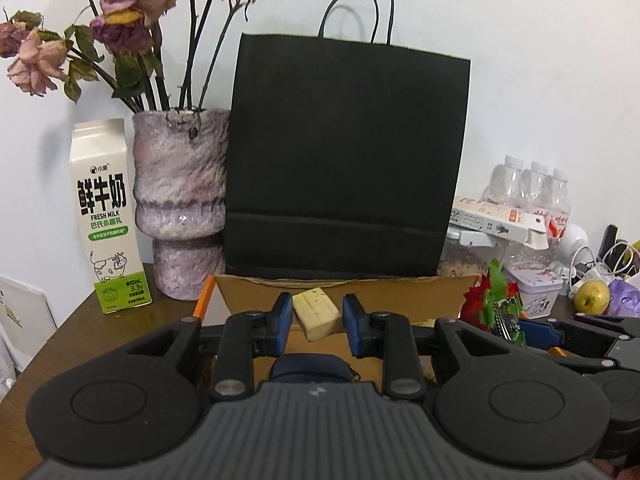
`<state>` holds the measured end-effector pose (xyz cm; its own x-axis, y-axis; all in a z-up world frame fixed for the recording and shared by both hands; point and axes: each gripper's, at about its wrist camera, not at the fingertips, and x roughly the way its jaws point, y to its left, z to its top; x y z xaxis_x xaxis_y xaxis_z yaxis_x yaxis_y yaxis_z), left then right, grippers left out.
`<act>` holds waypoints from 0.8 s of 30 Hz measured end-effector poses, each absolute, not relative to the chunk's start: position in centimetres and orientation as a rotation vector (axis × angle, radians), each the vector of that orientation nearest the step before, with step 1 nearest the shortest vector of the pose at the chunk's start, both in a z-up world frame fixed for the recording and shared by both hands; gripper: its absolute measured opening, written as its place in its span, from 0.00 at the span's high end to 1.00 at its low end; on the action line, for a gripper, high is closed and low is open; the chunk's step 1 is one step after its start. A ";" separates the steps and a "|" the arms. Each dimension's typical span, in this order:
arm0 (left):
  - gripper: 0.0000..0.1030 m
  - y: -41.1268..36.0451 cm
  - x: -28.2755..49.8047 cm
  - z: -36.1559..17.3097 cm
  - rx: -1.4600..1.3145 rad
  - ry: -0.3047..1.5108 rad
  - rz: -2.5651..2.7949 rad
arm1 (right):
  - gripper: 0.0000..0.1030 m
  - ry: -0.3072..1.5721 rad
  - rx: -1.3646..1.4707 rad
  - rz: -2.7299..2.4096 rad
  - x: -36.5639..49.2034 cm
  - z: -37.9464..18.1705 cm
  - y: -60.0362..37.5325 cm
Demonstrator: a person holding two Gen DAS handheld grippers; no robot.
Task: Organize objects
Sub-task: 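Open the left tool over the box while the right tool releases the bow inside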
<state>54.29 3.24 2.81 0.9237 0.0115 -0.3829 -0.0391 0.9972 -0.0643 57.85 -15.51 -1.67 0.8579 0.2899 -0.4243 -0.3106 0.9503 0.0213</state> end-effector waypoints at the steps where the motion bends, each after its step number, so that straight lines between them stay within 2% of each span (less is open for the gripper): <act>1: 0.72 3.2 54.5 2.7 -0.069 0.395 0.026 | 0.63 0.442 -0.052 0.315 58.0 -1.8 -15.5; 2: 0.71 3.2 54.6 2.5 -0.068 0.397 0.031 | 0.62 0.446 -0.054 0.317 58.1 -2.0 -15.4; 3: 0.67 3.2 54.7 2.4 -0.064 0.396 0.038 | 0.55 0.451 -0.059 0.315 58.2 -2.1 -15.3; 4: 0.58 3.2 54.7 2.4 -0.060 0.395 0.044 | 0.41 0.456 -0.065 0.313 58.2 -2.2 -15.2; 5: 0.51 3.2 54.7 2.4 -0.058 0.389 0.051 | 0.32 0.458 -0.069 0.307 58.2 -2.3 -15.2; 6: 0.34 3.2 54.6 2.4 -0.057 0.382 0.059 | 0.14 0.455 -0.072 0.298 58.2 -2.3 -15.1; 7: 0.11 3.2 54.6 2.4 -0.058 0.373 0.072 | 0.06 0.449 -0.080 0.288 58.1 -2.3 -15.0; 8: 0.00 3.2 54.5 2.4 -0.058 0.366 0.085 | 0.05 0.443 -0.085 0.279 58.1 -2.3 -15.0; 10: 0.00 3.2 54.3 2.5 -0.058 0.346 0.105 | 0.01 0.444 -0.088 0.260 58.0 -2.2 -15.0; 24: 0.00 3.0 53.3 3.4 -0.074 0.347 0.101 | 0.00 0.440 -0.072 0.280 56.7 -1.2 -15.2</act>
<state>53.33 3.00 3.36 0.9354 0.0865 -0.3428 -0.1118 0.9922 -0.0548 56.71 -15.15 -1.23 0.8673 0.2518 -0.4295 -0.2829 0.9591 -0.0089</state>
